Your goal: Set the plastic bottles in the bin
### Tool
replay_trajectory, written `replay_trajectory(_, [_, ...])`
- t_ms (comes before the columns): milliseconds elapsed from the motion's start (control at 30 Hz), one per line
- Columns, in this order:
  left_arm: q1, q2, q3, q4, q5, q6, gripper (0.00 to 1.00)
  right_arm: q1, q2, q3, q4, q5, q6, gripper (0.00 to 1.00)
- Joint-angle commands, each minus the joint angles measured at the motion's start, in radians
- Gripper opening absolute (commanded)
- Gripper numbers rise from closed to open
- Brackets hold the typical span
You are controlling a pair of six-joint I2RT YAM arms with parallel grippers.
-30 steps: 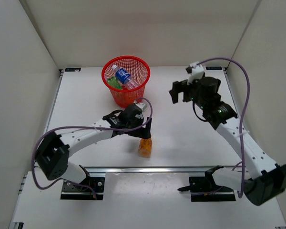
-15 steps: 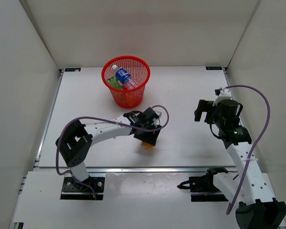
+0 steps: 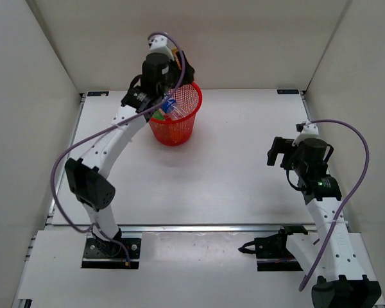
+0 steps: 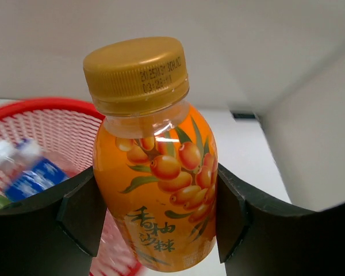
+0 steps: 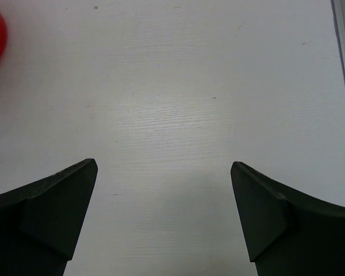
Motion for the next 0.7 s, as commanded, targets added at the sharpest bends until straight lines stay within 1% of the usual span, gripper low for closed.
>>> replay_trajectory(0, [0.087, 0.105, 0.062, 0.035, -0.053, -0.064, 0.53, -0.001, -0.002, -0.001, 0.026, 0.003, -0.002, 0.99])
replay_trajectory(33, [0.092, 0.127, 0.071, 0.07, -0.055, -0.062, 0.56, -0.001, 0.007, -0.002, 0.026, 0.005, -0.011, 0.99])
replay_trajectory(67, [0.106, 0.133, 0.071, 0.092, -0.052, -0.064, 0.57, 0.0, 0.018, 0.004, 0.016, 0.005, -0.008, 1.0])
replay_trajectory(133, [0.124, 0.171, 0.105, 0.098, -0.006, -0.073, 0.58, -0.003, 0.027, 0.008, 0.034, 0.011, -0.008, 1.0])
replay_trajectory(167, [0.126, 0.18, 0.14, 0.08, 0.002, -0.075, 0.61, -0.004, 0.031, 0.012, 0.033, 0.005, -0.016, 1.0])
replay_trajectory(200, [0.117, 0.196, 0.166, 0.066, -0.006, -0.05, 0.65, -0.003, 0.036, 0.016, 0.04, 0.008, -0.018, 0.99])
replay_trajectory(233, [0.115, 0.203, 0.171, 0.043, -0.044, -0.024, 0.75, -0.004, 0.039, 0.015, 0.04, 0.014, -0.015, 0.99])
replay_trajectory(267, [0.092, 0.197, 0.168, 0.043, -0.084, 0.006, 0.8, -0.006, 0.038, 0.015, 0.042, 0.026, -0.022, 0.99])
replay_trajectory(367, [0.067, 0.167, 0.117, 0.031, -0.105, 0.036, 0.99, -0.007, 0.044, 0.008, 0.037, 0.028, -0.013, 0.99])
replay_trajectory(500, [0.083, 0.102, 0.039, -0.02, -0.064, 0.034, 0.99, -0.046, 0.068, 0.03, -0.01, 0.028, -0.019, 0.99])
replay_trajectory(567, [0.07, 0.015, -0.034, -0.044, -0.085, 0.05, 0.98, -0.05, 0.094, 0.059, -0.05, 0.009, -0.03, 0.99])
replay_trajectory(633, [0.052, -0.072, -0.152, -0.086, -0.128, 0.045, 0.99, -0.035, 0.114, 0.083, -0.104, -0.021, -0.045, 0.99])
replay_trajectory(667, [0.044, -0.144, -0.188, -0.121, -0.15, 0.031, 0.99, -0.021, 0.137, 0.103, -0.145, -0.017, -0.027, 0.99])
